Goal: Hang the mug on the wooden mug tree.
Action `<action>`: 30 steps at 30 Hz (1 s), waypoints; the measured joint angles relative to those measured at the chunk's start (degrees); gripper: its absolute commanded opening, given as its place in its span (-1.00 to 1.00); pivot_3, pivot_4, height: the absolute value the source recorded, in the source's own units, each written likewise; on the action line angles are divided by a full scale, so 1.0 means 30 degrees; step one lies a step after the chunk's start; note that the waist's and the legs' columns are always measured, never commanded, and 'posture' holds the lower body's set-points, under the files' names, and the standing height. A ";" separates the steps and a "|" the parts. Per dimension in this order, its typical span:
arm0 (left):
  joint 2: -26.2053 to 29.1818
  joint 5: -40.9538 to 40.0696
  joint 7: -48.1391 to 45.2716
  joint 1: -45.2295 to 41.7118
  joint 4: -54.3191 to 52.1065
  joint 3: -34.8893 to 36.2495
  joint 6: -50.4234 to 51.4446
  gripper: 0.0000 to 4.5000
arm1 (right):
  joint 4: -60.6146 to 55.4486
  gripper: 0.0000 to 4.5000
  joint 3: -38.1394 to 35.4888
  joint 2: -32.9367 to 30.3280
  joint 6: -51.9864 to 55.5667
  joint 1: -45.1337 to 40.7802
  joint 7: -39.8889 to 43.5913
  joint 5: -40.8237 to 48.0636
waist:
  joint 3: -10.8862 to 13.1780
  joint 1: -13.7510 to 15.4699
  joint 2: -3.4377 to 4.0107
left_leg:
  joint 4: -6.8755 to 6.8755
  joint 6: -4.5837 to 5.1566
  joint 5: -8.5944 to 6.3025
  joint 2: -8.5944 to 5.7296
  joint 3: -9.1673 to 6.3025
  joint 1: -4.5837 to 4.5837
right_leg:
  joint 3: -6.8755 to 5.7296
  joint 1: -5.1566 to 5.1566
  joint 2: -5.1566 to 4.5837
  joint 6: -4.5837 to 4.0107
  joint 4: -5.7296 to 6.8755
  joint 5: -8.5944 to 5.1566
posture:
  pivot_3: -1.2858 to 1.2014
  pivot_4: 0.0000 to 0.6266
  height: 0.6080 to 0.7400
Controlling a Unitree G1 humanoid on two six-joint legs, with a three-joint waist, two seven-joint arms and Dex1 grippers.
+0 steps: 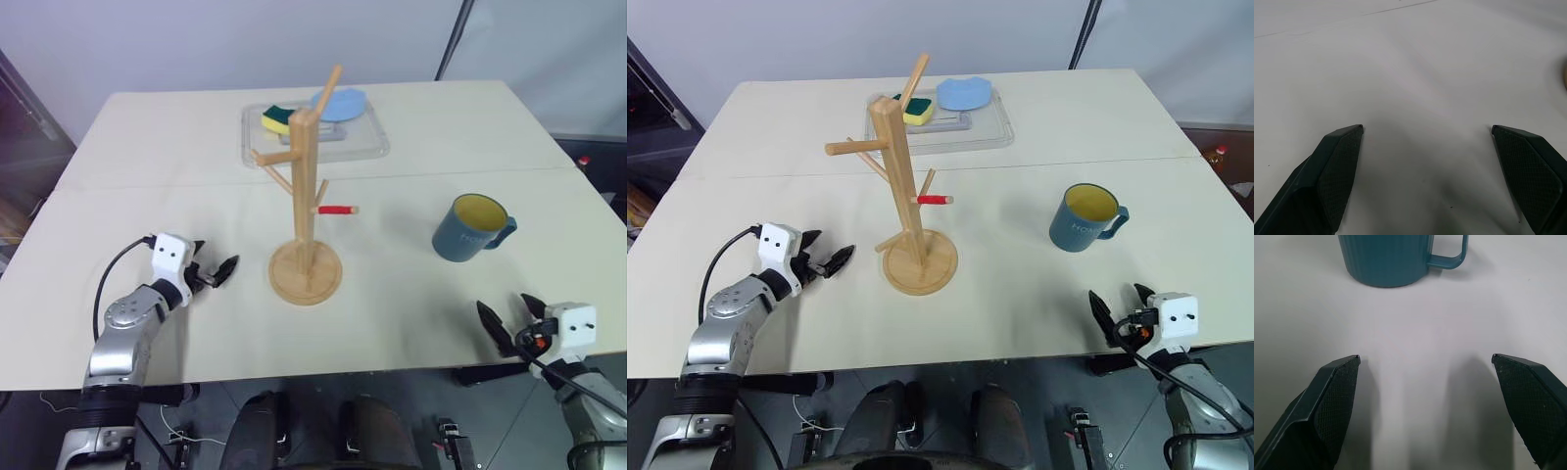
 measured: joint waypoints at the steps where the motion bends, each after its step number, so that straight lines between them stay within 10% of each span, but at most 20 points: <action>1: 0.0003 0.0000 0.0000 0.0000 0.0000 0.0000 0.0002 1.00 | 0.0068 0.99 0.0006 0.0001 -0.0112 -0.0017 0.0000 -0.0009 | 0.0000 -0.0001 0.0000 | 0.0001 0.0000 0.0000 0.0000 0.0000 0.0000 | 0.0000 0.0000 0.0000 0.0000 0.0001 0.0000 | 0.03 -0.52 1.00; 12: 0.0517 -0.0174 -0.0263 0.0951 -0.0828 0.0114 -0.0013 1.00 | 0.1474 0.99 0.0019 -0.0008 -0.1184 -0.0846 0.0022 0.0005 | -0.0011 -0.0075 -0.0018 | -0.0002 -0.0001 -0.0001 0.0002 0.0000 0.0004 | 0.0003 0.0003 0.0000 -0.0001 -0.0001 0.0000 | 0.03 -0.52 1.00; 30: 0.4113 -0.5382 -0.7426 0.7199 -1.1830 -0.1082 0.1431 1.00 | 0.4531 0.99 -0.0408 -0.0336 -0.1445 -0.5507 -0.1915 -0.0111 | -0.0035 -0.0063 0.0101 | -0.0026 -0.0003 -0.0002 -0.0019 0.0017 -0.0009 | 0.0026 -0.0021 -0.0039 -0.0123 -0.0029 -0.0055 | 0.03 -0.52 1.00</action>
